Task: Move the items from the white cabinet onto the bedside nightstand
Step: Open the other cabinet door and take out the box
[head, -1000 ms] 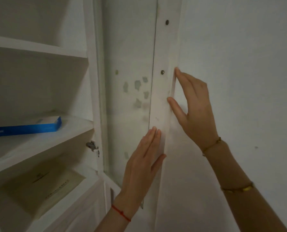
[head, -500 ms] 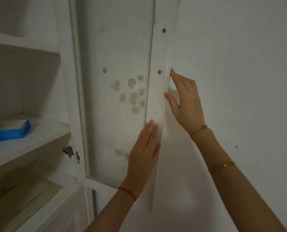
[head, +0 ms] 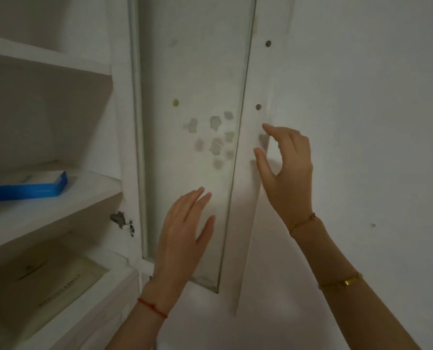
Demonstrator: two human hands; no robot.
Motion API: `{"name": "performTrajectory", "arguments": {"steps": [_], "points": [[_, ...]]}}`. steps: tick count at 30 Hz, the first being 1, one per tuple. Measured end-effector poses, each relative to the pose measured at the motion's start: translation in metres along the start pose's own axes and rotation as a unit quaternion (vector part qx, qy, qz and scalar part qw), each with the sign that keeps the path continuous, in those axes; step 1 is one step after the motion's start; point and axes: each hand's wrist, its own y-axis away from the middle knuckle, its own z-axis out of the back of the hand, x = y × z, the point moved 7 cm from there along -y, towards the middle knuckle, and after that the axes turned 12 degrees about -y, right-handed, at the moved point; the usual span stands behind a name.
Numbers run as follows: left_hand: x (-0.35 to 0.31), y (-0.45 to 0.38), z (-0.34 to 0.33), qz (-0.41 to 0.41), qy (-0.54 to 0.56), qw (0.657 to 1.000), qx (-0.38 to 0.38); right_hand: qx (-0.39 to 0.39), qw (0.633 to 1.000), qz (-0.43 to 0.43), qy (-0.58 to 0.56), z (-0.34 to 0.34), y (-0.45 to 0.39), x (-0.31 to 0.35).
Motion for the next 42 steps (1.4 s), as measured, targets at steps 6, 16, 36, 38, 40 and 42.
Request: {"name": "performTrajectory", "arguments": {"steps": [6,16,36,38,40,42], "points": [[0.073,0.011,0.063,0.096,-0.066,0.993,0.033,0.106,0.988,-0.027,-0.111,-0.07,0.032,0.034],[0.183,0.03,0.165,0.264,-0.239,0.933,0.045,0.244,0.93,-0.082,-0.264,-0.228,0.073,0.084],[0.359,-0.009,0.176,0.529,-0.332,0.779,0.049,0.478,0.79,-0.137,-0.358,-0.48,0.073,0.094],[0.37,-0.01,0.178,0.554,-0.328,0.763,0.069,0.486,0.772,-0.138,-0.385,-0.484,0.076,0.095],[0.375,-0.011,0.178,0.569,-0.322,0.752,0.084,0.485,0.766,-0.137,-0.4,-0.486,0.077,0.096],[0.377,-0.012,0.177,0.579,-0.313,0.747,0.094,0.475,0.766,-0.14,-0.409,-0.486,0.078,0.096]]}}
